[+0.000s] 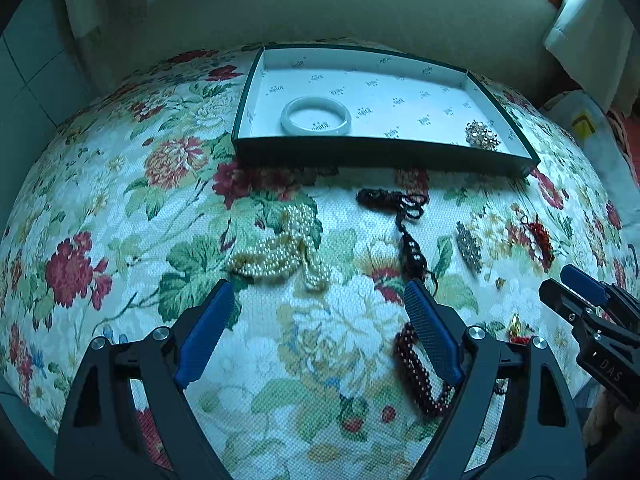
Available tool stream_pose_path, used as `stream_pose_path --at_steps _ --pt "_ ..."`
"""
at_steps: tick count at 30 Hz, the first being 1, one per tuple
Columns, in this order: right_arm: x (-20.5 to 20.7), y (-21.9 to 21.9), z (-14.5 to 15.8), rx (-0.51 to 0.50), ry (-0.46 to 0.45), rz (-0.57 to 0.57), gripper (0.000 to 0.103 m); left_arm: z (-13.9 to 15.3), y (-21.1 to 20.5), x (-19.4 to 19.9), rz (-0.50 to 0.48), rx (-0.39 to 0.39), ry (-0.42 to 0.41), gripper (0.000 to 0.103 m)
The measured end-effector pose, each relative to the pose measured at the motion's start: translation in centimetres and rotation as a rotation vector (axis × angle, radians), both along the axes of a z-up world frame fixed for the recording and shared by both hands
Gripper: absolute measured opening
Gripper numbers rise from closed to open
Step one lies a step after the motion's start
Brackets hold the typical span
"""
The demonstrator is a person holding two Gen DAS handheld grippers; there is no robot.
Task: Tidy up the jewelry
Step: 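Withdraw both tools from the tray toward the remaining jewelry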
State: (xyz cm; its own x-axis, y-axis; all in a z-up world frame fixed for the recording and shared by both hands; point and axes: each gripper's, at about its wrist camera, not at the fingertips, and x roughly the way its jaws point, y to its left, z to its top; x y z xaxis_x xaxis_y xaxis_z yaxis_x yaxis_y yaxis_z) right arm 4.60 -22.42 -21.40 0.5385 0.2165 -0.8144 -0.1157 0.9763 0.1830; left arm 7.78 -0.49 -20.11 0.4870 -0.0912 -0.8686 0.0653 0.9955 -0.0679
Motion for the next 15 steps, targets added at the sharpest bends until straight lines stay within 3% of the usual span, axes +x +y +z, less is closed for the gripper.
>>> stream_pose_path --at_steps 15 --pt "-2.0 2.9 -1.4 -0.007 0.025 0.083 0.034 -0.3 -1.1 -3.4 -0.029 0.009 0.014 0.086"
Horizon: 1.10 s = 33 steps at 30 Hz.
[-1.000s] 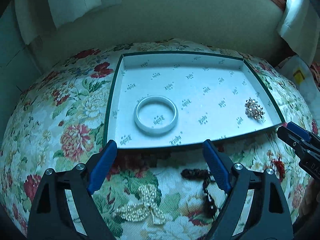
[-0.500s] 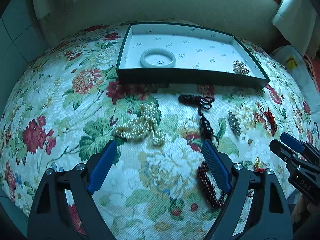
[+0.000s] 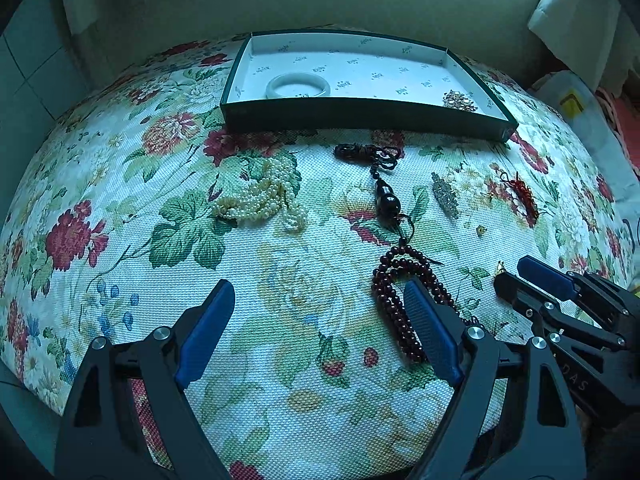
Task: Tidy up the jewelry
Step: 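Withdraw both tools from the tray toward the remaining jewelry, then grasp the red tassel gold charm with the right tool while the left tool grasps the dark red bead strand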
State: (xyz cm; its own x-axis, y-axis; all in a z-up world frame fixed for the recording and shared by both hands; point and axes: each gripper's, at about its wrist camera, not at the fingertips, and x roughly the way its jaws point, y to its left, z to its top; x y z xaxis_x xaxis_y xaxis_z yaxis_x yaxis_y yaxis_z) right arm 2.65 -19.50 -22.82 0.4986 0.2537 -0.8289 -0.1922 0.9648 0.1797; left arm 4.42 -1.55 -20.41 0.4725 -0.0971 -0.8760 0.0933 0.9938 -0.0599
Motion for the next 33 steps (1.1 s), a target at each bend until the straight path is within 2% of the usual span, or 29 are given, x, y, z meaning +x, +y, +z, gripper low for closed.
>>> stream_pose_path --at_steps 11,23,33 --pt "0.1 0.4 -0.8 -0.028 0.006 0.005 0.028 -0.2 -0.3 0.1 -0.004 -0.002 0.007 0.086" --pt "0.1 0.6 -0.8 -0.053 -0.005 0.013 0.016 -0.4 -0.6 0.2 -0.017 -0.005 0.01 0.086" --pt "-0.2 0.0 -0.6 -0.069 -0.015 0.0 0.016 -0.4 -1.5 0.3 -0.032 -0.007 0.013 0.086"
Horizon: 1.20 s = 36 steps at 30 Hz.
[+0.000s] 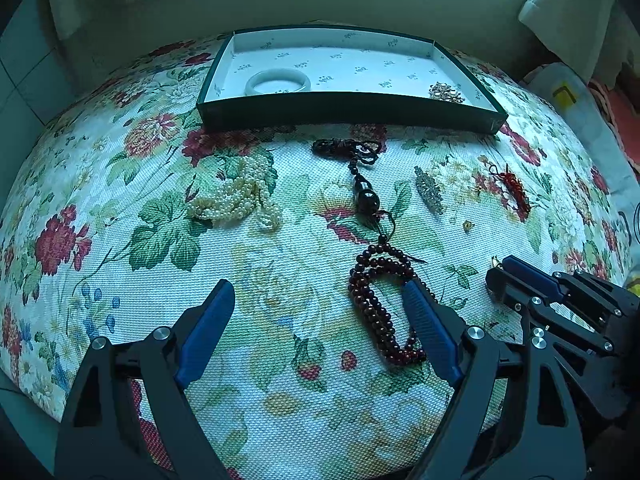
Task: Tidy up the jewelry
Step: 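Grasp the red tassel gold charm with the right tool while the left tool grasps the dark red bead strand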
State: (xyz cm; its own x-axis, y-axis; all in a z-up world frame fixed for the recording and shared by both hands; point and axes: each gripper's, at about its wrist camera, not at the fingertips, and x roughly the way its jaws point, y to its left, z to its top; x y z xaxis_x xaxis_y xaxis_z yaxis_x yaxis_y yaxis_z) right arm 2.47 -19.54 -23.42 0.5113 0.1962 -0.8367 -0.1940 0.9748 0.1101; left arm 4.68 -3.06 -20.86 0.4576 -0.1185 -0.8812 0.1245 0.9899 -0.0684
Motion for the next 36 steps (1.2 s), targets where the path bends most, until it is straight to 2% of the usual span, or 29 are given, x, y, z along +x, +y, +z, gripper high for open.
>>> stream_pose_path --at_steps 10,11,14,16,19,21,29,31,32,36 --pt "-0.1 -1.8 0.6 0.014 -0.015 -0.033 0.016 -0.4 -2.2 0.3 -0.024 -0.008 0.014 0.084" --pt "-0.1 -2.0 0.6 0.017 -0.016 -0.035 0.016 -0.5 -2.5 0.3 -0.027 -0.006 0.014 0.076" --pt "-0.2 -2.3 0.7 0.028 -0.018 -0.044 0.016 -1.3 -3.2 0.5 -0.038 0.001 0.039 0.066" --pt "-0.1 -2.4 0.8 0.034 -0.022 -0.047 0.016 -1.5 -3.2 0.5 -0.039 -0.025 0.042 0.065" --pt "-0.1 -2.5 1.0 0.042 -0.024 -0.048 0.016 -1.5 -3.4 0.5 -0.045 -0.016 0.043 0.064" --pt "-0.1 -2.4 0.9 0.044 -0.022 -0.047 0.016 -1.4 -3.3 0.4 -0.051 -0.022 0.042 0.059" --pt "-0.1 -2.4 0.8 0.048 -0.022 -0.049 0.016 -1.3 -3.3 0.1 -0.086 -0.05 0.04 0.023" --pt "-0.1 -2.4 0.8 0.049 -0.022 -0.051 0.016 -1.4 -3.0 0.0 -0.097 -0.091 0.048 0.013" --pt "-0.2 -2.4 0.8 0.049 -0.022 -0.052 0.016 -1.5 -2.8 0.0 -0.093 -0.112 0.052 0.013" --pt "-0.2 -2.4 0.8 0.05 -0.022 -0.052 0.016 -1.4 -2.5 -0.1 -0.09 -0.116 0.051 0.012"
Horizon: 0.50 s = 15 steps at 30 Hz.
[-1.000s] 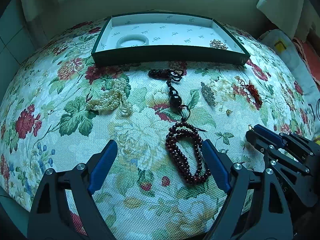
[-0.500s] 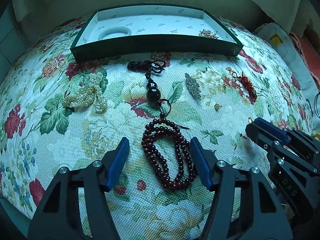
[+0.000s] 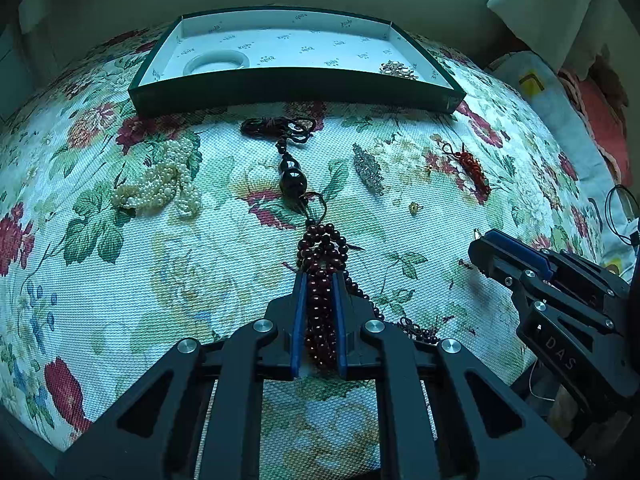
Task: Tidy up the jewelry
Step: 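Grasp the red tassel gold charm with the right tool while the left tool grasps the dark red bead strand, then carry the bead strand and charm into the tray and open both tools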
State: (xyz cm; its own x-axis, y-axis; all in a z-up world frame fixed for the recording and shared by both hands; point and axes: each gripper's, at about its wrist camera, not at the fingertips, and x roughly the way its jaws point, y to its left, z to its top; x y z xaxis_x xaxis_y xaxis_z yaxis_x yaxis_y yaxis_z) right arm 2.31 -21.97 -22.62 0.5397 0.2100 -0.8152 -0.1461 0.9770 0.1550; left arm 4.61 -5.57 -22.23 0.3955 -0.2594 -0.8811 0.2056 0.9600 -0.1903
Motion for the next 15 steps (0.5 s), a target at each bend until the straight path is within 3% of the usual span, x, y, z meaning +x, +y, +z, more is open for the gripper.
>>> stream_pose_path --at_steps 15 --pt "0.1 -0.2 0.4 0.005 -0.006 -0.005 0.016 2.1 0.7 -0.3 0.001 -0.011 -0.053 0.01"
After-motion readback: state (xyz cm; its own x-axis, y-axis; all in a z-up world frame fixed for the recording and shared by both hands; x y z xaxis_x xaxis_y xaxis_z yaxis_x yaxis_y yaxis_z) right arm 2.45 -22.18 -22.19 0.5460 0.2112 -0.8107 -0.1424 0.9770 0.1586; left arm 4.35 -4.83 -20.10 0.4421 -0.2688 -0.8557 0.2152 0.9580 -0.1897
